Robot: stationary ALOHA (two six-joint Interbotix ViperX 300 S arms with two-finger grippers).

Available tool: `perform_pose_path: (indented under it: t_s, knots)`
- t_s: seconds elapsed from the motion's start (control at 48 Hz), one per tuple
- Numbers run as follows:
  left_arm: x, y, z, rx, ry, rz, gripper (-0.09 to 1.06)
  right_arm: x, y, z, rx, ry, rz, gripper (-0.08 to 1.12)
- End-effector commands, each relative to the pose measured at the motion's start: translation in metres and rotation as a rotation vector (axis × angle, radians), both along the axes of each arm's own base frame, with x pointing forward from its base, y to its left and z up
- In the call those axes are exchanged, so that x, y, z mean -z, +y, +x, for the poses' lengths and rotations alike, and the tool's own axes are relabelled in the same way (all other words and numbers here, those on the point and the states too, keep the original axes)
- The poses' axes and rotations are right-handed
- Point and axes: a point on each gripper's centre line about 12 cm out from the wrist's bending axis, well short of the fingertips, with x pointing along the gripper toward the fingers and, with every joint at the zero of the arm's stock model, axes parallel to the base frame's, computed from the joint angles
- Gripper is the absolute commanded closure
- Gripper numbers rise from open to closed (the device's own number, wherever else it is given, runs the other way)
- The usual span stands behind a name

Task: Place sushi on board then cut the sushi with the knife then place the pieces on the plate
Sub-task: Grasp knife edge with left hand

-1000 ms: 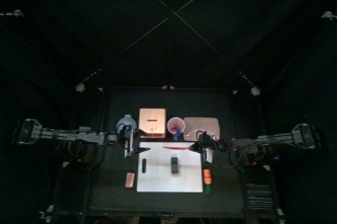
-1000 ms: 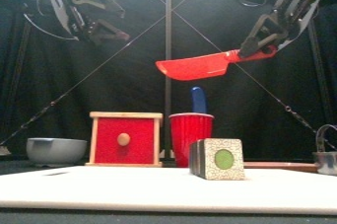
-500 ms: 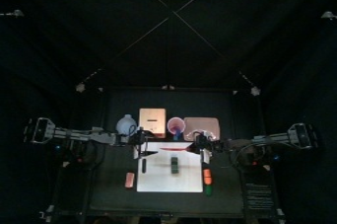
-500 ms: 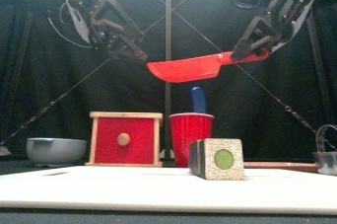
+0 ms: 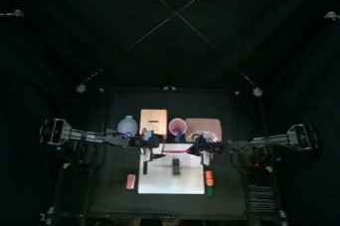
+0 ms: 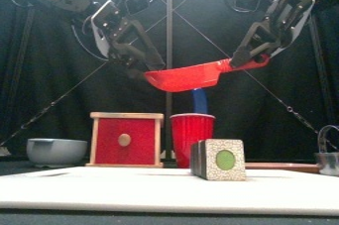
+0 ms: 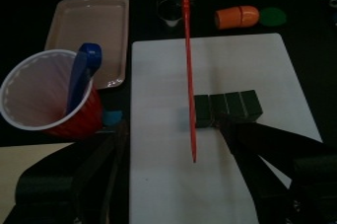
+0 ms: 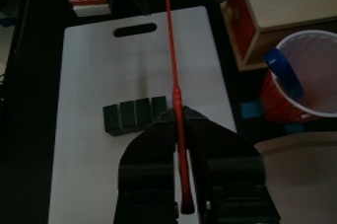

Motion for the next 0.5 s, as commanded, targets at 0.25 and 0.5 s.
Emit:
perform_pose_path:
  t_s: [0.25, 0.5]
  knots:
    - [0.000, -0.003, 0.015, 0.005, 0.000, -0.004, -0.05, -0.010, 0.002, 0.005, -0.007, -0.035, 0.003, 0.78]
    - [0.007, -0.002, 0.014, 0.003, 0.029, -0.003, 0.10, -0.009, 0.002, 0.005, -0.007, -0.031, 0.003, 0.78]
